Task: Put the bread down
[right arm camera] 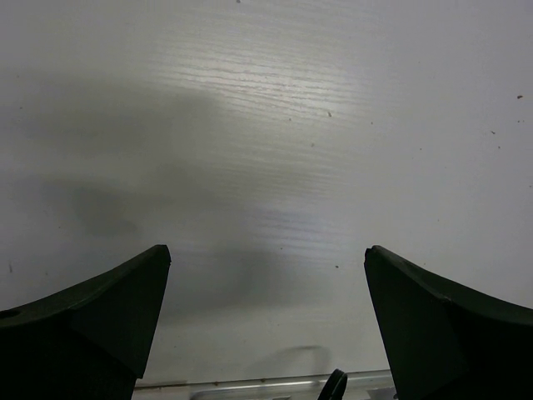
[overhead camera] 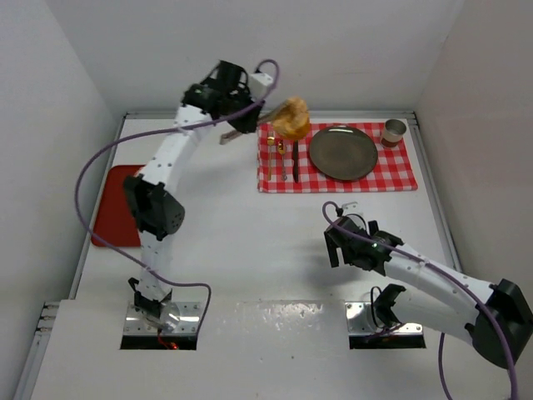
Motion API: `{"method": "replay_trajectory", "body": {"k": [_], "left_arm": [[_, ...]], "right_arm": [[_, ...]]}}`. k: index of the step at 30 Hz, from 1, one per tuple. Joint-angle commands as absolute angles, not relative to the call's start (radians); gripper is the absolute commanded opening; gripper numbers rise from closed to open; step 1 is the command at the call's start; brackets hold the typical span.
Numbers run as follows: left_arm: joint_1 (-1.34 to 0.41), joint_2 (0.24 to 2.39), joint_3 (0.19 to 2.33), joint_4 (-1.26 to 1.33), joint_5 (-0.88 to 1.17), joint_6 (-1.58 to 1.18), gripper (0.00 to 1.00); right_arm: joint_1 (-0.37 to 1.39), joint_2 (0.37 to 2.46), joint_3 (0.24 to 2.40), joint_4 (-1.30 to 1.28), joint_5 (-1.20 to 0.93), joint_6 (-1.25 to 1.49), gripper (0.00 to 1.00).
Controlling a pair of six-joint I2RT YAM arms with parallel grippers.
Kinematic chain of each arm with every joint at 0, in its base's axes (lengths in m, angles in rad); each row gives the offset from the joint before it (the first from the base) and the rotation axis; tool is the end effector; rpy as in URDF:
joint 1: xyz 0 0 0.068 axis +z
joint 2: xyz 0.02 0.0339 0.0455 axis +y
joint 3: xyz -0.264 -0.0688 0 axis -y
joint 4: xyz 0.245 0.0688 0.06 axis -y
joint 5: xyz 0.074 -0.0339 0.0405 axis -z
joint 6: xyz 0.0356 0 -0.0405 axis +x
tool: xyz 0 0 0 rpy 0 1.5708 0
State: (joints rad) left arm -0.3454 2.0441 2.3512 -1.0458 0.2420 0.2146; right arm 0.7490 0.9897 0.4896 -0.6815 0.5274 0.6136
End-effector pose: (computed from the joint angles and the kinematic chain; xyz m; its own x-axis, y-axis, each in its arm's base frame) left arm 0.4074 -0.1556 0.4066 -0.5135 0.4045 -0.7567 0.6190 0.7854 -0.0002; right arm 0.1284 0.0949 0.1724 -0.8123 -0.0758 -0.5784 0.0235 0.9865 -0.1622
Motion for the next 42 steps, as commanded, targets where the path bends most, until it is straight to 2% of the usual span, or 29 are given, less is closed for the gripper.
{"method": "replay_trajectory", "body": {"k": [1,4,7,9,18,20,23,24,26,27,30,33,42], "left_arm": [[-0.435,2.075,2.355,-0.704,0.207,0.112,0.00],[-0.512,2.141,2.341,-0.518,0.219,0.020,0.00],[-0.581,2.239,2.353,-0.437,0.170,0.020,0.00],[-0.617,2.307,2.365,-0.419,0.094,0.020,0.00],[-0.658,2.421,2.330,-0.388,0.091,0.000,0.00],[-0.667,2.430,2.319,-0.388,0.091,0.000,0.08],[-0.667,2.419,2.310,-0.388,0.078,0.000,0.36],[-0.667,2.419,2.310,-0.388,0.078,0.000,0.42],[-0.667,2.410,2.310,-0.388,0.078,0.000,0.46],[-0.667,2.398,2.310,-0.388,0.078,0.000,0.52],[-0.667,2.369,2.310,-0.388,0.078,0.000,0.57],[-0.667,2.344,2.333,-0.388,0.087,0.000,0.59],[-0.621,2.269,2.364,-0.411,0.077,-0.029,0.57]], "right_arm": [[0.747,0.950,0.480,-0.652,0.555,0.594,1.00],[0.747,0.957,0.466,-0.670,0.549,0.614,1.00],[0.747,0.974,0.466,-0.715,0.545,0.629,1.00],[0.742,0.980,0.469,-0.750,0.557,0.649,1.00],[0.749,0.927,0.449,-0.756,0.584,0.640,1.00],[0.746,0.927,0.451,-0.756,0.586,0.638,1.00],[0.744,0.946,0.465,-0.762,0.580,0.630,1.00],[0.742,0.950,0.468,-0.764,0.577,0.630,1.00],[0.744,0.956,0.466,-0.764,0.571,0.634,1.00],[0.742,0.957,0.468,-0.761,0.568,0.632,1.00],[0.744,0.954,0.468,-0.756,0.557,0.630,1.00],[0.744,0.942,0.466,-0.758,0.552,0.634,1.00],[0.744,0.894,0.474,-0.775,0.548,0.655,1.00]]}}
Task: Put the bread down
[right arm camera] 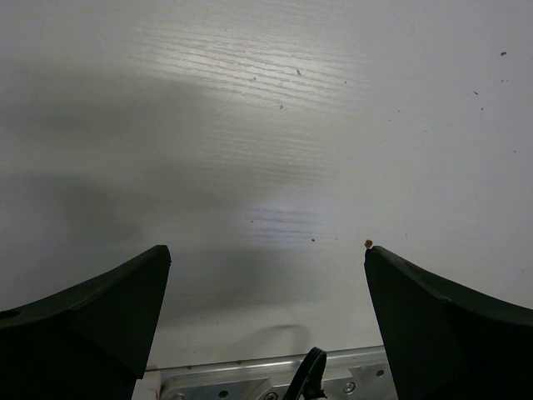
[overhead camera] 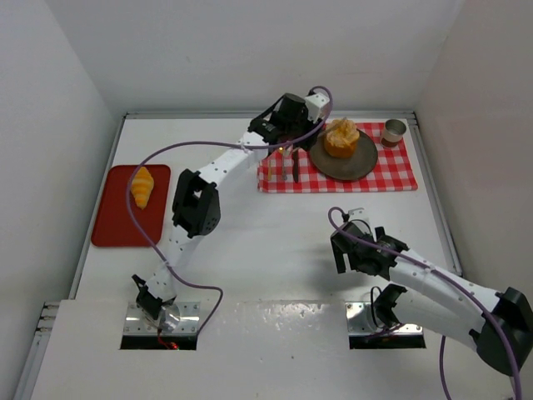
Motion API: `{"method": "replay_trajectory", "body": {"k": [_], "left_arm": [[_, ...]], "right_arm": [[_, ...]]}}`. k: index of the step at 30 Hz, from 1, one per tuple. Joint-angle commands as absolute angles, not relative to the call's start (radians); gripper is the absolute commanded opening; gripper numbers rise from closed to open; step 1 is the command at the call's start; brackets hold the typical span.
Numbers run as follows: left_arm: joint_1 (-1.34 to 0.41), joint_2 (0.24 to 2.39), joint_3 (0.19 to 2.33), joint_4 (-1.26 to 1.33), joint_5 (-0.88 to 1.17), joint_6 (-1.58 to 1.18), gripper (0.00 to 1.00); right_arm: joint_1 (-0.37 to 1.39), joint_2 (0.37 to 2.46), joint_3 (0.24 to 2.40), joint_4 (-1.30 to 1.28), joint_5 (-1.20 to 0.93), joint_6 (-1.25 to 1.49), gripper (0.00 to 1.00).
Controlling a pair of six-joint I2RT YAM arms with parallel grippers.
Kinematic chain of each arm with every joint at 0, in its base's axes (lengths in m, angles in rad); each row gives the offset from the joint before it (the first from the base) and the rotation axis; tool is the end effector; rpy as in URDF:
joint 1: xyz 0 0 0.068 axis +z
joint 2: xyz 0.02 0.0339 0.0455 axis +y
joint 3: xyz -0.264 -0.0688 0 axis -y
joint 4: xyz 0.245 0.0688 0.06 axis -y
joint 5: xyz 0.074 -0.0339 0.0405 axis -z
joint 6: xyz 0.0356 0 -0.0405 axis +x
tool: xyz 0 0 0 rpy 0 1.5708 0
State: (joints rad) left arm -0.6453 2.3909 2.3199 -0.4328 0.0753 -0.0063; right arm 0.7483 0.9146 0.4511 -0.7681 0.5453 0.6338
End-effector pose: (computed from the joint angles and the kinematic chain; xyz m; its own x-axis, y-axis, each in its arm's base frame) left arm 0.4438 -0.3375 0.2832 -0.3898 0.2856 -0.8755 0.6499 0.7588 -0.0418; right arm 0.1149 0.0815 0.1683 -0.8265 -0.0764 -0.5578 0.0424 0.9795 -0.1971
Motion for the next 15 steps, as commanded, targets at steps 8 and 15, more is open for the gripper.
{"method": "replay_trajectory", "body": {"k": [8,15], "left_arm": [[-0.402,1.927,2.084,-0.581,0.121,-0.052,0.53],[-0.094,1.524,1.506,-0.638,0.015,-0.052,0.57]], "right_arm": [[0.747,0.893,0.505,-0.738,0.520,0.637,1.00],[0.756,0.903,0.509,-0.696,0.479,0.594,1.00]]}}
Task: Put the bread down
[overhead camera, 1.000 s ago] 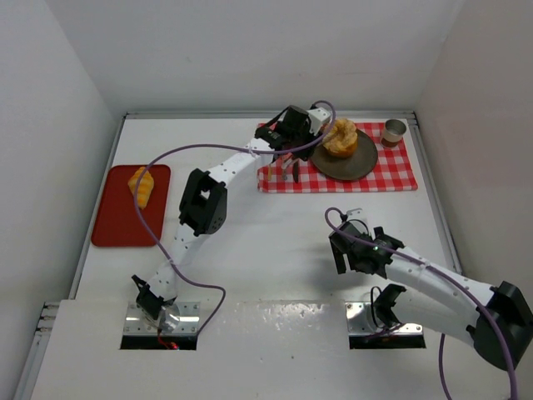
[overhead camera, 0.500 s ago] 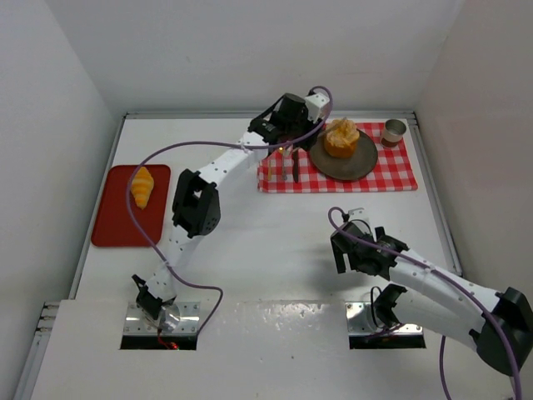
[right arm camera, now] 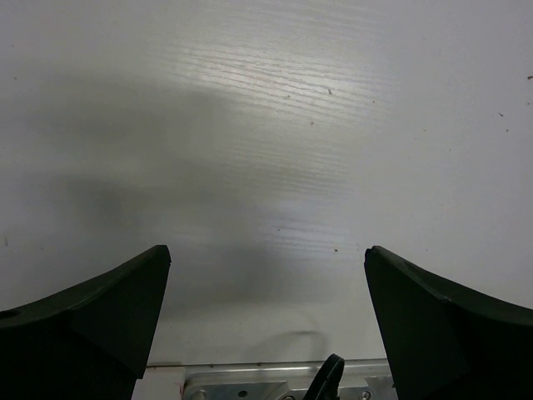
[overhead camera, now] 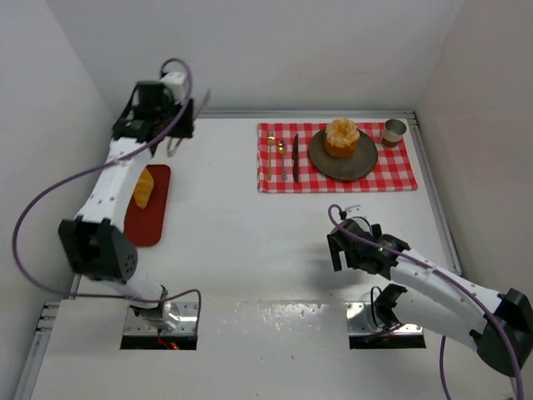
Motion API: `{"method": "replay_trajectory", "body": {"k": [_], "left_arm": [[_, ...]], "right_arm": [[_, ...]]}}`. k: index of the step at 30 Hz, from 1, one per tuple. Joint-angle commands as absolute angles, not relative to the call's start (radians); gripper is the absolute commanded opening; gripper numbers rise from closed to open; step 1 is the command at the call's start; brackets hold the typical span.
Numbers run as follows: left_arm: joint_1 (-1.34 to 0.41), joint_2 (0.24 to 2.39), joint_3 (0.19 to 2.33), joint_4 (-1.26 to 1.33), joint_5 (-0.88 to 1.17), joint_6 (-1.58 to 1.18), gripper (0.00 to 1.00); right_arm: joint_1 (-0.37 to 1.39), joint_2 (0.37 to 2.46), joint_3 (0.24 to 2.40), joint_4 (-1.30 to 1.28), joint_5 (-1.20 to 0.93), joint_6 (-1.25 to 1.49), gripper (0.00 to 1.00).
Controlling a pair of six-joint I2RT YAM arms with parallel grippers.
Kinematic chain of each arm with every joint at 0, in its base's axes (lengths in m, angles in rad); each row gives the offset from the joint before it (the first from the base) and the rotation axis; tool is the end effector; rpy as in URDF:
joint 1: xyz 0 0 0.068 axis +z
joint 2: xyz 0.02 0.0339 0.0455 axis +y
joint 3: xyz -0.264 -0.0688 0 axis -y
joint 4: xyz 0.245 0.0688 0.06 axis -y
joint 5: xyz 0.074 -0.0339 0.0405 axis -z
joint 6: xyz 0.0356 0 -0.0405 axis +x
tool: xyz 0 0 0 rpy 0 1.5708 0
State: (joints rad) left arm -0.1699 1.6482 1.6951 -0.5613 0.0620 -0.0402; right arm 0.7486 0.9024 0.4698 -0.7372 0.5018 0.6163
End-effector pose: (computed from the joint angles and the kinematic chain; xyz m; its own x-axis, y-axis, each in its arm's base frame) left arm 0.3719 -0.0660 0.3942 -0.4935 0.0440 -0.8687 0.2023 0.9771 -0.0654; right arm 0.1179 0.0862 0.1756 -0.8158 -0.0662 -0.5745 0.0152 0.9906 -0.1358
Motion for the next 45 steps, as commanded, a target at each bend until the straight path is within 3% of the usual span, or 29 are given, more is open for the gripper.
{"method": "replay_trajectory", "body": {"k": [1,7,12,28,34,45], "left_arm": [[-0.057,1.429,1.446,-0.638,0.015,-0.052,0.59],[0.211,1.243,1.148,-0.676,0.054,0.032,0.59],[0.323,1.206,1.075,-0.666,0.064,0.043,0.59],[0.406,1.279,1.028,-0.623,0.043,0.086,0.60],[0.474,1.342,1.028,-0.623,0.215,0.106,0.61],[0.512,1.414,1.051,-0.604,0.261,0.133,0.62]], "right_arm": [[0.756,0.907,0.511,-0.684,0.476,0.592,1.00],[0.776,0.962,0.554,-0.660,0.451,0.571,1.00],[0.811,0.982,0.575,-0.664,0.456,0.578,1.00],[0.850,0.916,0.597,-0.753,0.500,0.626,1.00],[0.879,0.913,0.604,-0.769,0.528,0.652,1.00],[0.894,0.950,0.627,-0.765,0.538,0.634,1.00]]}}
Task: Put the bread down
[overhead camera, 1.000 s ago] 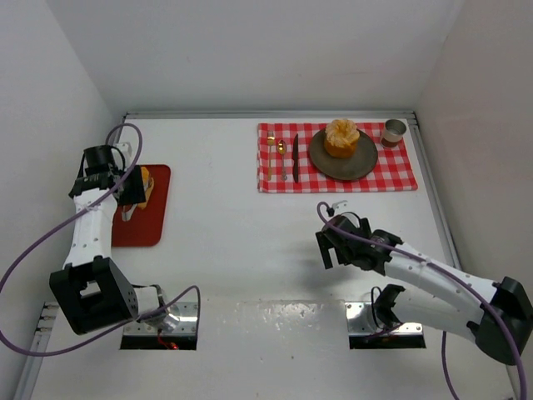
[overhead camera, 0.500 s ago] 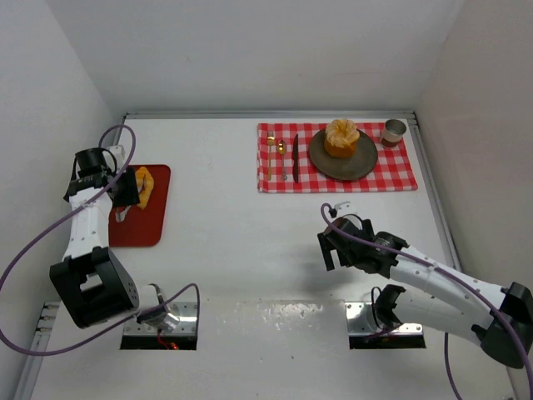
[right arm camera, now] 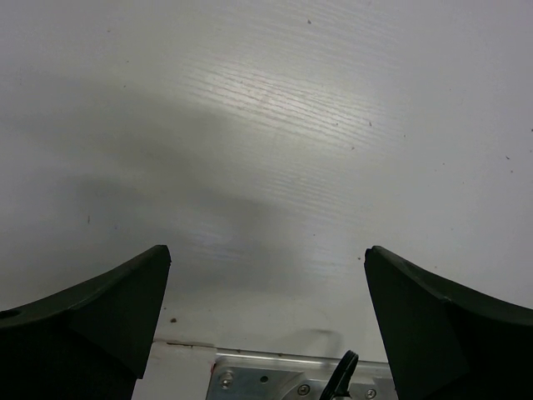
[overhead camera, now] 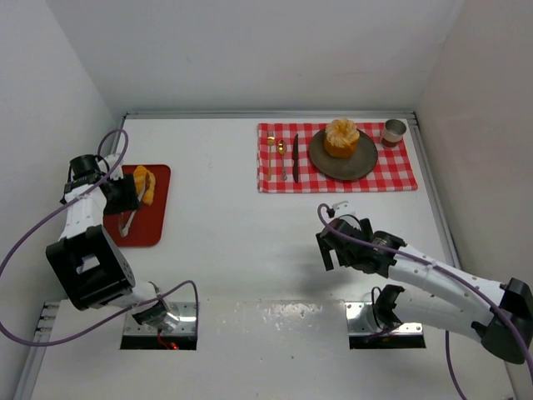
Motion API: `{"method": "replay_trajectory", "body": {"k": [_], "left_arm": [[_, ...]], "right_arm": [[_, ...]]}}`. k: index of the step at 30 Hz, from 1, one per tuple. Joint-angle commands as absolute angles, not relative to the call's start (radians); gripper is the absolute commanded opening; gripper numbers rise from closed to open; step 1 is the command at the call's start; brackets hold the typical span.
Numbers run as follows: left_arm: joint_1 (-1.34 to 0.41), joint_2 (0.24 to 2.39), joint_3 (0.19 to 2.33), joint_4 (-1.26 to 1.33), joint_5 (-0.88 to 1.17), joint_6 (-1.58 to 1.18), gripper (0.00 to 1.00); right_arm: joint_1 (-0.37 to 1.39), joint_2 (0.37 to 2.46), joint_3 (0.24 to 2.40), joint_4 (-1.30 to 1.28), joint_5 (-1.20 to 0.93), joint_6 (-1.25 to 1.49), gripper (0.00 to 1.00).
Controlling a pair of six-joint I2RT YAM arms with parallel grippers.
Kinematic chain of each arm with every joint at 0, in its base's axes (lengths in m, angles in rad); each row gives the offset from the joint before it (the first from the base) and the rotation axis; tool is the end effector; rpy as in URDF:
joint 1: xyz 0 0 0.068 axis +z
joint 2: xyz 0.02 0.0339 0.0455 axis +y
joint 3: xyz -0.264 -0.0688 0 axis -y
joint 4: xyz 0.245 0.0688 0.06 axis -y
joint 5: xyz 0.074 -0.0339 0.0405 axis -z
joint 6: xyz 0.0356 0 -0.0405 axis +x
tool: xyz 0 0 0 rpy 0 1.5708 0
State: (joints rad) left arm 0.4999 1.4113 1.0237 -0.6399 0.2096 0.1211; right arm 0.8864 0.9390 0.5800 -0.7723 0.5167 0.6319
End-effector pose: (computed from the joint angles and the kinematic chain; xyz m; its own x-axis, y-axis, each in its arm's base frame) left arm 0.2526 0.1296 0.2439 -0.7910 -0.2974 -0.5347 -0.2809 0.9529 -0.1144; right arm 0.1143 0.1122 0.2017 -0.7811 -0.1449 -0.6074 -0.0984 0.9891 -0.1094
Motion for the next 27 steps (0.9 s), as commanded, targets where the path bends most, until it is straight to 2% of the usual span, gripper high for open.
{"method": "replay_trajectory", "body": {"k": [1,10,23,24,25,27], "left_arm": [[0.512,1.414,1.051,-0.615,0.274,0.133,0.62],[0.512,1.376,1.114,-0.669,0.319,0.124,0.65],[0.480,1.483,1.085,-0.600,0.181,0.124,0.65],[0.466,1.496,1.085,-0.588,0.181,0.124,0.63],[0.466,1.505,1.085,-0.588,0.170,0.124,0.51],[0.466,1.505,1.085,-0.588,0.170,0.124,0.39]], "right_arm": [[0.893,0.960,0.630,-0.765,0.538,0.630,1.00],[0.894,0.986,0.650,-0.764,0.537,0.612,1.00],[0.894,0.999,0.658,-0.759,0.537,0.617,1.00],[0.894,1.000,0.660,-0.761,0.535,0.618,1.00],[0.897,1.002,0.661,-0.761,0.535,0.617,1.00],[0.896,0.997,0.664,-0.768,0.535,0.620,1.00]]}}
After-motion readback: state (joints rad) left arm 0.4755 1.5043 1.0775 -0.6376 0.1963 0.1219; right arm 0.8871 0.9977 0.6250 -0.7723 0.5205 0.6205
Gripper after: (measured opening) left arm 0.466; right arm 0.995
